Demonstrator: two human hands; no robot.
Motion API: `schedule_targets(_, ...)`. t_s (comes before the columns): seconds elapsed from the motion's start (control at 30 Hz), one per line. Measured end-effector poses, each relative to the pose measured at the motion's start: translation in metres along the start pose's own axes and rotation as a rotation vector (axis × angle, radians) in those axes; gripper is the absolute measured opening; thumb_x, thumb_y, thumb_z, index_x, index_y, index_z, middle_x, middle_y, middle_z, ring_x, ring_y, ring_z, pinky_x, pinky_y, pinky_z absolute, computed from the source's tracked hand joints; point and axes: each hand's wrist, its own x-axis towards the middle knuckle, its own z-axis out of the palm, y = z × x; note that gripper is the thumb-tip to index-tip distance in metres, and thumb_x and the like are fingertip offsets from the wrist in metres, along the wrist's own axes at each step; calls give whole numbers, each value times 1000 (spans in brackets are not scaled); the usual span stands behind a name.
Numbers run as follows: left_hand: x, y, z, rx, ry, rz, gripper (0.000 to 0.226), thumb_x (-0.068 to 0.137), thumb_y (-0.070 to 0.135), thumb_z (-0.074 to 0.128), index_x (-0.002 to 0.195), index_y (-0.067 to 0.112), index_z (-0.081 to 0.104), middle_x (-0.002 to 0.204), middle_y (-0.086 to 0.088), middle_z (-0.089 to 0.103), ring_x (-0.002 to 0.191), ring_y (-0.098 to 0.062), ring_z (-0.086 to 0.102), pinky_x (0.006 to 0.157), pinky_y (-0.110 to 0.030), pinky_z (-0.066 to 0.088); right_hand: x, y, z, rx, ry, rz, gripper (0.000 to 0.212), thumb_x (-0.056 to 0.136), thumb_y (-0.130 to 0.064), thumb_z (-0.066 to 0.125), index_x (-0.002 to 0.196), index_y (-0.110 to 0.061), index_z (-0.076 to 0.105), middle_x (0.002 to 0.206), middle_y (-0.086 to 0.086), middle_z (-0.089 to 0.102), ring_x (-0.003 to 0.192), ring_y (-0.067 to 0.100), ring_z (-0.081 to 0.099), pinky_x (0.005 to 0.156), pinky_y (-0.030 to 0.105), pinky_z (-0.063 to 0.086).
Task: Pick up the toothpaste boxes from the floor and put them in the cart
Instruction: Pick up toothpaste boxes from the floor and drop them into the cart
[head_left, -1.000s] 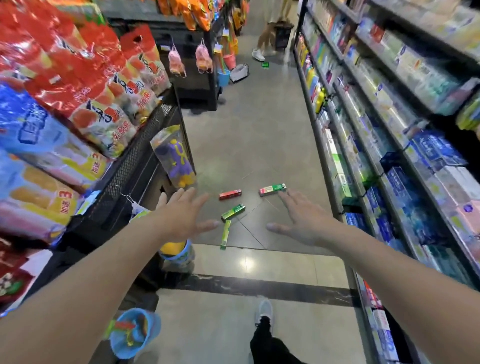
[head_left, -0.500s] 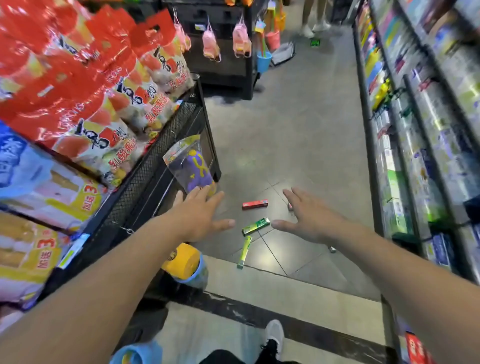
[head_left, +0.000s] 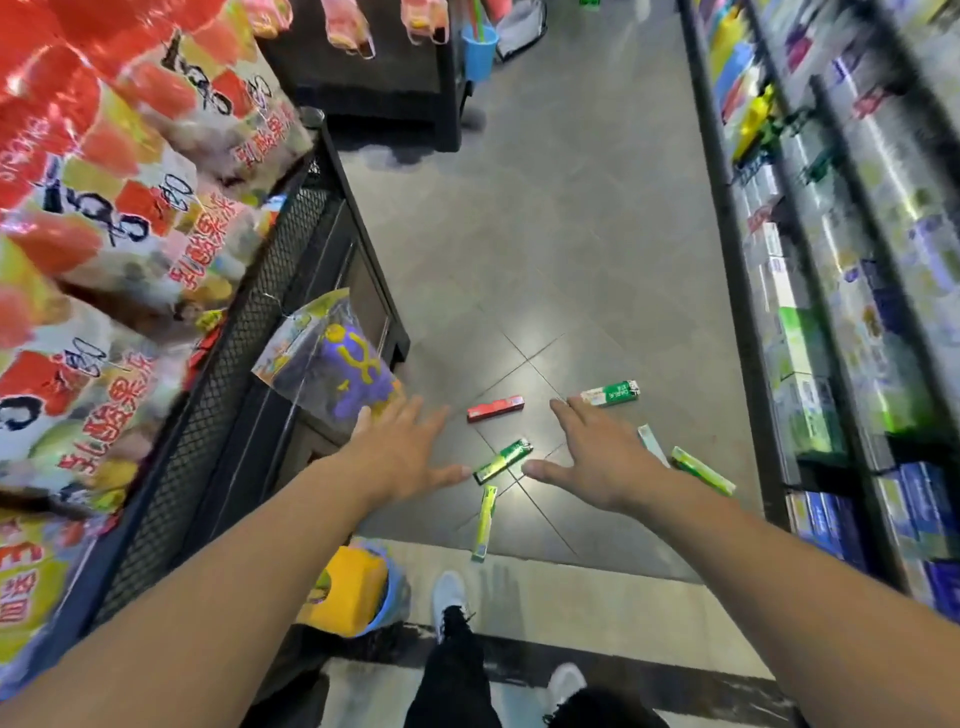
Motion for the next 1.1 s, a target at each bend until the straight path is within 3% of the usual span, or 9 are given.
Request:
schedule_targets(0.17, 95, -16, 35, -18, -13, 49, 90, 88, 75, 34, 157, 26, 4, 164, -12, 1, 151, -28, -1, 119, -57, 6, 90, 13, 53, 80, -35, 78, 101, 81, -80, 41, 156, -18, 14, 161, 7, 22, 146, 27, 23, 115, 43, 26)
schedule_targets(0.33, 204, -29, 123, -60, -40, 6, 94, 86, 78, 34, 157, 29, -4, 164, -11, -1, 151, -28, 2, 119, -57, 5, 184, 46, 149, 120, -70, 112, 102, 81, -79, 44, 156, -16, 17, 156, 9, 32, 142, 29, 30, 114, 43, 30)
schedule_targets(0.67, 374, -42, 332, 22, -132, -10, 93, 86, 78, 33, 156, 31, -8, 165, -10, -5, 151, -29, -2, 118, -59, 3, 333, 96, 402, 262, -195, 209, 95, 82, -71, 56, 150, -12, 26, 144, 19, 41, 132, 36, 42, 107, 45, 37)
schedule_targets(0.87, 454, -57, 423, 25, -146, 1, 92, 88, 75, 34, 156, 29, -7, 165, -11, -5, 151, -32, 0, 119, -59, 2, 397, 105, 553, 387, -227, 327, 91, 80, -62, 68, 144, -10, 30, 136, 19, 46, 124, 36, 50, 101, 44, 43)
schedule_targets(1.1, 520, -75, 471, 36, -124, 26, 92, 88, 75, 36, 156, 31, -8, 165, -11, -6, 151, -33, -1, 119, -60, 1, 446, 102, 638, 570, -202, 516, 113, 68, -54, 83, 146, -13, 13, 134, 16, 49, 118, 34, 56, 96, 50, 49)
